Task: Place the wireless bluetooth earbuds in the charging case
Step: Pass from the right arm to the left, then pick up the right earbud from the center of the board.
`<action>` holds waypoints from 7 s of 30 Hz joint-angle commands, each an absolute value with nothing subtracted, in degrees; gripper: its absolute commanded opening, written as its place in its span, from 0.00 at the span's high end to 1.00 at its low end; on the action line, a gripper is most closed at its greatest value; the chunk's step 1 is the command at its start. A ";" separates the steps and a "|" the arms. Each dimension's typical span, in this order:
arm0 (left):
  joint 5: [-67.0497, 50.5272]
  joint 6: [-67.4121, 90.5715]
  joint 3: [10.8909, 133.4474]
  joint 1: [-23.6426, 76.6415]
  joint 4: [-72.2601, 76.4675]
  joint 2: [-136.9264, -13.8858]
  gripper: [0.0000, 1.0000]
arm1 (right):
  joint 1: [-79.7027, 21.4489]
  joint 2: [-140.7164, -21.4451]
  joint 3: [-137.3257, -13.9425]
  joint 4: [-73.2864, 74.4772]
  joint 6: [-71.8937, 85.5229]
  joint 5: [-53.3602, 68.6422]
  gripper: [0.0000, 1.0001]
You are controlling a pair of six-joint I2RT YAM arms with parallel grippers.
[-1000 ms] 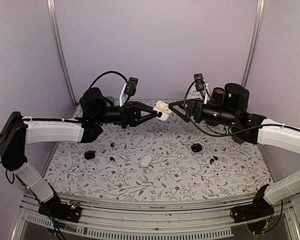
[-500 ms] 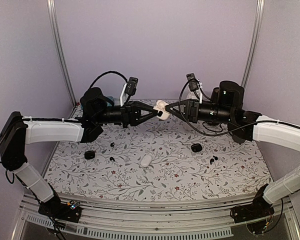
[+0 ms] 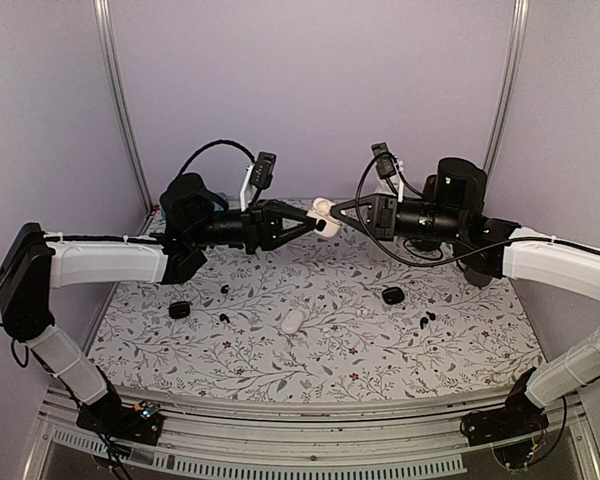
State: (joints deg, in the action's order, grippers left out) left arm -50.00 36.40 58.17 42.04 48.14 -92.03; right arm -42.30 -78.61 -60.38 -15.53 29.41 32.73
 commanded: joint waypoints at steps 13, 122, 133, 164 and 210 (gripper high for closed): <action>-51.30 32.78 60.41 42.44 44.59 -92.11 0.52 | -42.28 -76.20 -63.15 -10.76 19.39 31.94 0.96; -45.69 11.76 62.68 44.01 28.52 -89.74 1.00 | -42.08 -64.18 -54.63 4.63 23.17 6.33 0.22; -46.53 10.47 63.92 43.11 26.70 -89.28 1.00 | -41.70 -59.12 -42.28 18.94 40.47 -6.17 0.25; -46.42 10.88 62.09 42.98 26.71 -87.20 1.00 | -40.17 -68.20 -32.82 28.61 70.11 -10.89 0.61; -45.57 10.72 59.07 42.85 27.27 -84.91 1.00 | -39.51 -80.36 -34.63 25.09 69.20 -9.69 0.87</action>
State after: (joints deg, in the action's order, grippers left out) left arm -45.74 10.72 59.88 43.57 25.85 -86.13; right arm -39.88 -78.98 -34.20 24.60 70.24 -10.13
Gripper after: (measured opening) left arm 0.228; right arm 0.142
